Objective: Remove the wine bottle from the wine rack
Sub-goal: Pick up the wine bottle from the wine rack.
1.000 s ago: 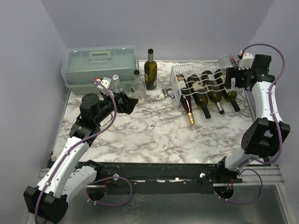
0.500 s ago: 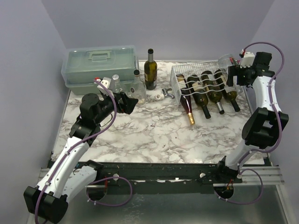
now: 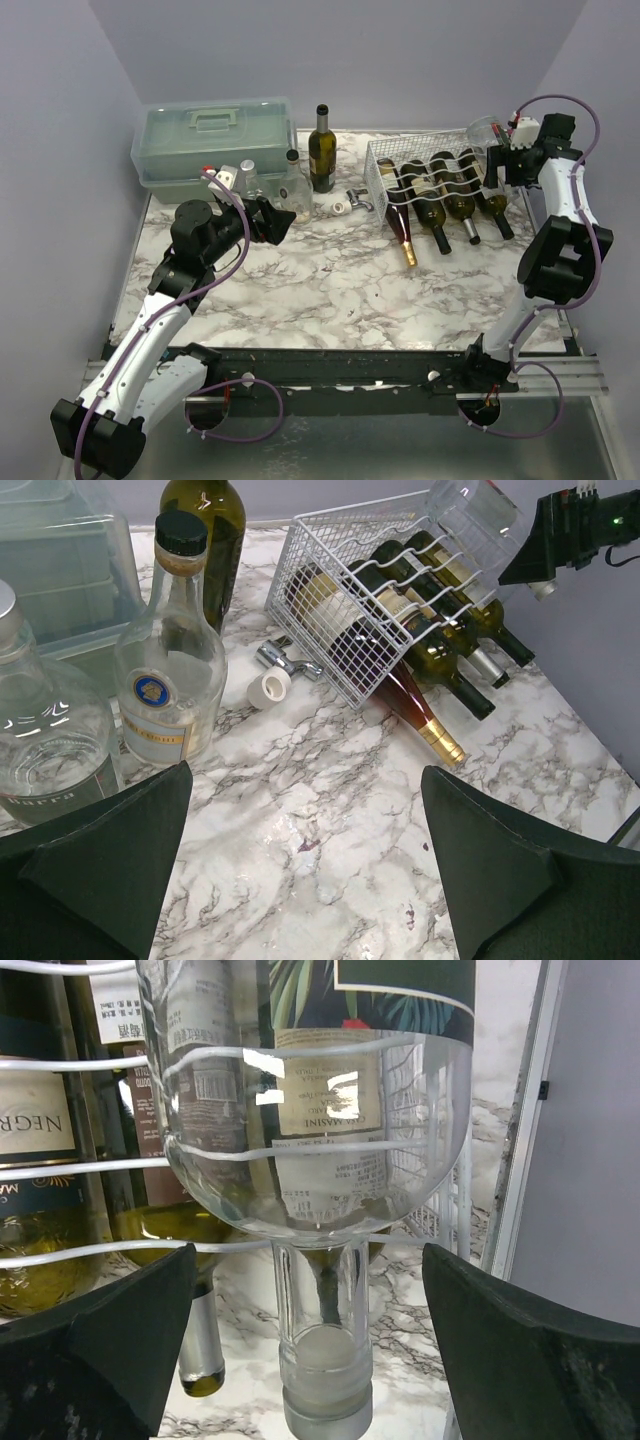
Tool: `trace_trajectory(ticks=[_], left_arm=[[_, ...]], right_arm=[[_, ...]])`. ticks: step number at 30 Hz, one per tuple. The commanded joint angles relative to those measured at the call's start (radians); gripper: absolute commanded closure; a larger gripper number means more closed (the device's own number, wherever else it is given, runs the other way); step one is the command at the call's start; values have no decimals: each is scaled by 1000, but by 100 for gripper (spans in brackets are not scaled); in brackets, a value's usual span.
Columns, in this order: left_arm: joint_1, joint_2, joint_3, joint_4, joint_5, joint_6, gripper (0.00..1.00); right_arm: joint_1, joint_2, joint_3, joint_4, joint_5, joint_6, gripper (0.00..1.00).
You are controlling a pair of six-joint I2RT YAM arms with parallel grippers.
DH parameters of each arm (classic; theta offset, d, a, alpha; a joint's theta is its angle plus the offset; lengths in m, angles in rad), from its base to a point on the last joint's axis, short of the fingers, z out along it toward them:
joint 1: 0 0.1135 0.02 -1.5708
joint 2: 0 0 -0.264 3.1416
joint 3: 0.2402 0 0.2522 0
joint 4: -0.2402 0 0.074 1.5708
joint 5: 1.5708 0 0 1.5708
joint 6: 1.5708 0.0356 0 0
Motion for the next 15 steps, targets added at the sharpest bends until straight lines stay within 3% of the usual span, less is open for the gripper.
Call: trace_trajectory(ticks=[1, 15], left_arm=[[4, -1, -11, 7, 20, 5, 1], [4, 4, -11, 7, 20, 8, 1]], right_arm=[[-10, 33, 38, -20, -9, -19, 4], [-13, 97, 75, -27, -20, -13, 14]])
